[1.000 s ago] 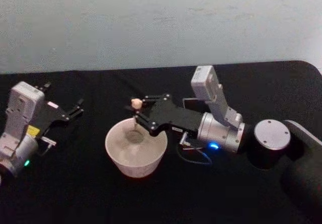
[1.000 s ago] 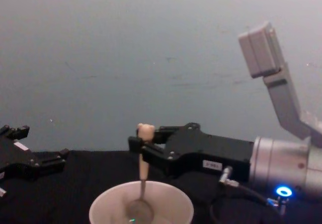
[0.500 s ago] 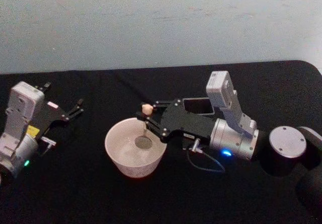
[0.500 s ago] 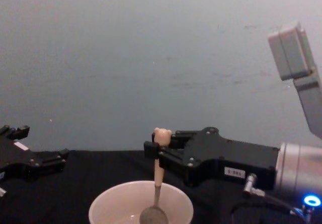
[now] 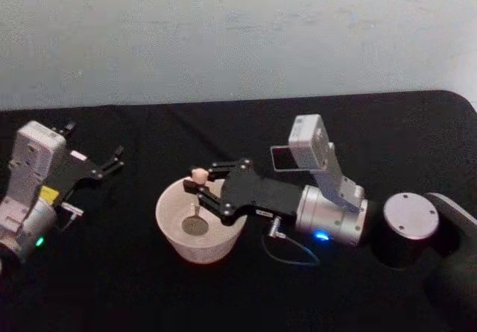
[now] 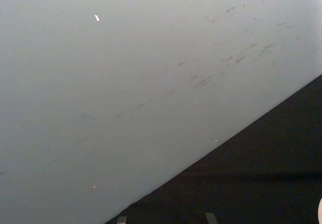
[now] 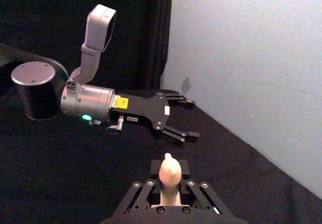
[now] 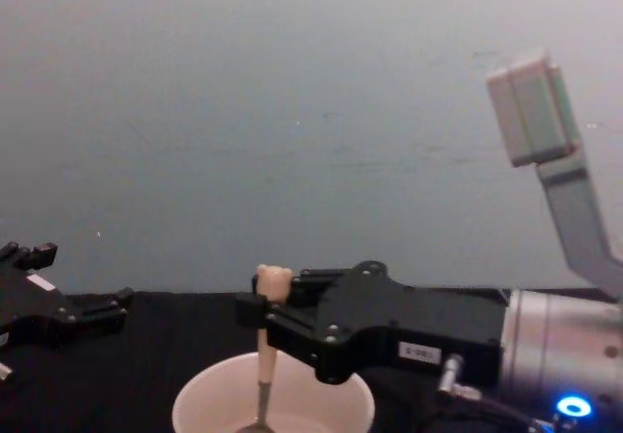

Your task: Pick up the stirring spoon with one hand, stir inside the cup, then place it back in its original position.

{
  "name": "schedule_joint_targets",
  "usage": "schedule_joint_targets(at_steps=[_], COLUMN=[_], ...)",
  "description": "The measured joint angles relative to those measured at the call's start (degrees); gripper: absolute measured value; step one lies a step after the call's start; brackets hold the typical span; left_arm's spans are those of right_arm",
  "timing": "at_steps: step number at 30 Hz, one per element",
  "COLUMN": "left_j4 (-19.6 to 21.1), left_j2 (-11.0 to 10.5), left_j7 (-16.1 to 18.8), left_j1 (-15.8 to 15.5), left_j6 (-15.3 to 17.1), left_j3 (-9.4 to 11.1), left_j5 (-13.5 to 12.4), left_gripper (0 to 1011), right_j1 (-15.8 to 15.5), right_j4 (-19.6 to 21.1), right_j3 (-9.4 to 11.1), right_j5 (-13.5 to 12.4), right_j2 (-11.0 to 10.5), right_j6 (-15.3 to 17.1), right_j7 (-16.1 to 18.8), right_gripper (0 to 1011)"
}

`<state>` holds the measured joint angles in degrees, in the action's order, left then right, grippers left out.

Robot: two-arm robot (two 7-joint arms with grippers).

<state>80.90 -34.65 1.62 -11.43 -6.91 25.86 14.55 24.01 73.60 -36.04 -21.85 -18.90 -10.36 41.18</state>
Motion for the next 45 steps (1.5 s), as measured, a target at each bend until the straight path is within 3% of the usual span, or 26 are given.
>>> schedule_joint_targets(at_steps=[9,16,23,32,40,45], left_j4=[0.0,0.0,0.0,0.0,0.0,0.0], left_j2=[0.0,0.0,0.0,0.0,0.0,0.0], left_j7=[0.0,0.0,0.0,0.0,0.0,0.0], left_j1=[0.0,0.0,0.0,0.0,0.0,0.0], left_j6=[0.0,0.0,0.0,0.0,0.0,0.0], left_j3=[0.0,0.0,0.0,0.0,0.0,0.0], left_j5=[0.0,0.0,0.0,0.0,0.0,0.0], left_gripper=[1001,1001,1001,1001,1001,1001], right_j1=[2.5,3.5,3.3,1.1,-0.8,-0.8], right_j4=[-3.9,-5.6,-5.4,-1.8,1.4,1.6], right_j3=[-0.3,0.5,1.5,2.2,1.6,0.9], right_j5=[0.3,1.0,1.4,1.0,0.2,0.1], right_j2=[2.6,3.0,2.0,-0.1,-1.7,-1.5], right_j6=[-0.6,-1.2,-1.2,-0.7,0.1,0.4], right_j7=[-0.8,-1.9,-2.5,-2.0,-0.7,-0.2], right_gripper=[188,188,188,188,188,188])
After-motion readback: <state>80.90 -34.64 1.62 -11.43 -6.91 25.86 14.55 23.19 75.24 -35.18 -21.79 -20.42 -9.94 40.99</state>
